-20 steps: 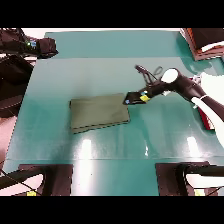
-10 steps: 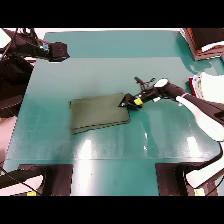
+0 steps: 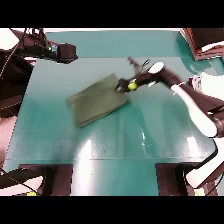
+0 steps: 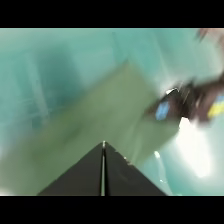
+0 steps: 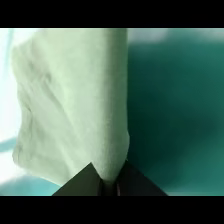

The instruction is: Fold the shirts.

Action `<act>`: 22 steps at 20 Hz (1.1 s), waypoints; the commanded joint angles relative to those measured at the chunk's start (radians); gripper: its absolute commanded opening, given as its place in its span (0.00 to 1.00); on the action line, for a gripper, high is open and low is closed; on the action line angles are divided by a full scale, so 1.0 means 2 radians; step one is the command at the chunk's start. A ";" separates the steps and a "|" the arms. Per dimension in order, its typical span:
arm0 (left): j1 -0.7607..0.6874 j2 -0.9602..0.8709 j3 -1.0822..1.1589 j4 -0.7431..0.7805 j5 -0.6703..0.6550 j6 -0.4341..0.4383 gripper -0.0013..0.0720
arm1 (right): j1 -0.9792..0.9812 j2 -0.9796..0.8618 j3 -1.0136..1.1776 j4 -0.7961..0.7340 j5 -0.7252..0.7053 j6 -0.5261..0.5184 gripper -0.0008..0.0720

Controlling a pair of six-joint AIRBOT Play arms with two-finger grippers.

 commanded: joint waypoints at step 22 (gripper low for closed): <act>-0.080 0.000 0.000 -0.005 0.043 -0.009 0.05 | -0.483 0.065 0.256 -0.051 0.036 0.042 0.03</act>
